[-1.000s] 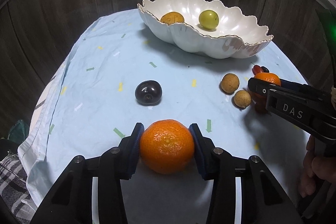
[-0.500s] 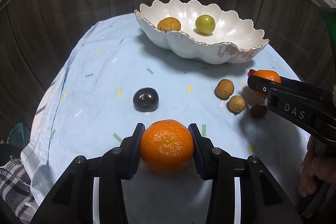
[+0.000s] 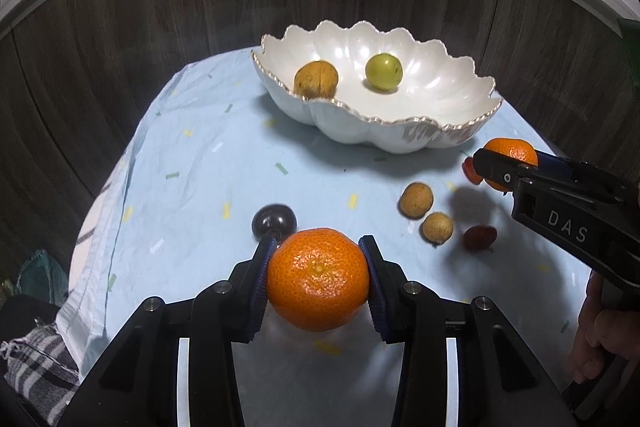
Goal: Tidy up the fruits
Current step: 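Lift both mandarins and carry them over the white bowl with both tools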
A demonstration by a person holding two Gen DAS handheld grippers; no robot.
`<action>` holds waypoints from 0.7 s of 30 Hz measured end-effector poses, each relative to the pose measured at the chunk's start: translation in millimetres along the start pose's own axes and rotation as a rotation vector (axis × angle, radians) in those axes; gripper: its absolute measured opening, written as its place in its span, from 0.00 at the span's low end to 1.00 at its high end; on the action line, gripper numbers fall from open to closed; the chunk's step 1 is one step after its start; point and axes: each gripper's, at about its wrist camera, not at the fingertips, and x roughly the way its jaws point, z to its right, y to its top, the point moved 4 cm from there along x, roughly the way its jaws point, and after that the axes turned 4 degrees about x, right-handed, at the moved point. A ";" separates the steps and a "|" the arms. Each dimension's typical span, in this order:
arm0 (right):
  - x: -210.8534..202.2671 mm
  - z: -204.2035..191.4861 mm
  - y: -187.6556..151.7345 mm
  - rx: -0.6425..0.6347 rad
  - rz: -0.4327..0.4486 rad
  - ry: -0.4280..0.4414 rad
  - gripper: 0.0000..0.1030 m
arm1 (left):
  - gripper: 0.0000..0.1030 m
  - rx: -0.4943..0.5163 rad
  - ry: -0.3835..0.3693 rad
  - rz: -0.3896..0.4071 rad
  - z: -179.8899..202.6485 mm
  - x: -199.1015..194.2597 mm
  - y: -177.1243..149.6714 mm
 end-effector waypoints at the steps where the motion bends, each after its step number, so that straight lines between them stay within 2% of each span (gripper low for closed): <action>1: -1.0 0.1 1.5 0.001 0.004 0.002 0.45 | 0.40 0.001 0.000 0.004 0.5 -0.8 1.8; 21: -27.5 4.4 30.0 0.011 0.115 0.021 0.45 | 0.40 0.039 0.022 0.111 6.6 -21.0 44.4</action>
